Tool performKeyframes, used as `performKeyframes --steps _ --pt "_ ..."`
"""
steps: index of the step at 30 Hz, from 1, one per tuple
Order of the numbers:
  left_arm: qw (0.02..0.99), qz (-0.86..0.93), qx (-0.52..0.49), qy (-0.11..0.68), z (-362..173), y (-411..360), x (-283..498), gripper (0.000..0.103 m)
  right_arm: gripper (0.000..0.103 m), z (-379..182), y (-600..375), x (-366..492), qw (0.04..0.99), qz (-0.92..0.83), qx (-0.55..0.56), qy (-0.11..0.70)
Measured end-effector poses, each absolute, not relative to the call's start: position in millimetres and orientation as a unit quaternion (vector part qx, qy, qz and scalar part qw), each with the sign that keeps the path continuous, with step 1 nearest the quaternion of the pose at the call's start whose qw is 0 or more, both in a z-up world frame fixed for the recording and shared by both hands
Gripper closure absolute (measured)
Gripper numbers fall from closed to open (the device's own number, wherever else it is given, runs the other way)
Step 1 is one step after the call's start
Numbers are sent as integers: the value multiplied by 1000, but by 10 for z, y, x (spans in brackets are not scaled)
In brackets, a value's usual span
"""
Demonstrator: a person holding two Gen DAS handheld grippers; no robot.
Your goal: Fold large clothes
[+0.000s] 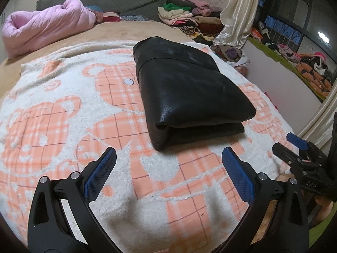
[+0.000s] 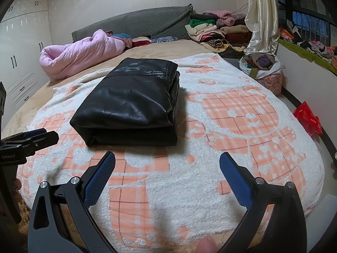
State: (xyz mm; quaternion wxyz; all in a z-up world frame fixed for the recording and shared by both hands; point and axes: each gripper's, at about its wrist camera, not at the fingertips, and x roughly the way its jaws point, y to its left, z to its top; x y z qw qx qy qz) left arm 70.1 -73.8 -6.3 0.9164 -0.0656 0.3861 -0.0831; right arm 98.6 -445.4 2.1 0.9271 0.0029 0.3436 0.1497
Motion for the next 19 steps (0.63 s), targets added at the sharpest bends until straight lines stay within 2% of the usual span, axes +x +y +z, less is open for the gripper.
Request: performKeyframes --steps 10,15,19 --pt "918 -99 -77 376 0 -747 627 9 4 130 -4644 921 938 114 37 324" --pt "913 -82 -108 384 9 -429 716 9 4 260 -5442 813 949 20 97 300" --pt "909 -18 -129 396 4 361 842 9 4 99 -6602 607 933 -156 107 306"
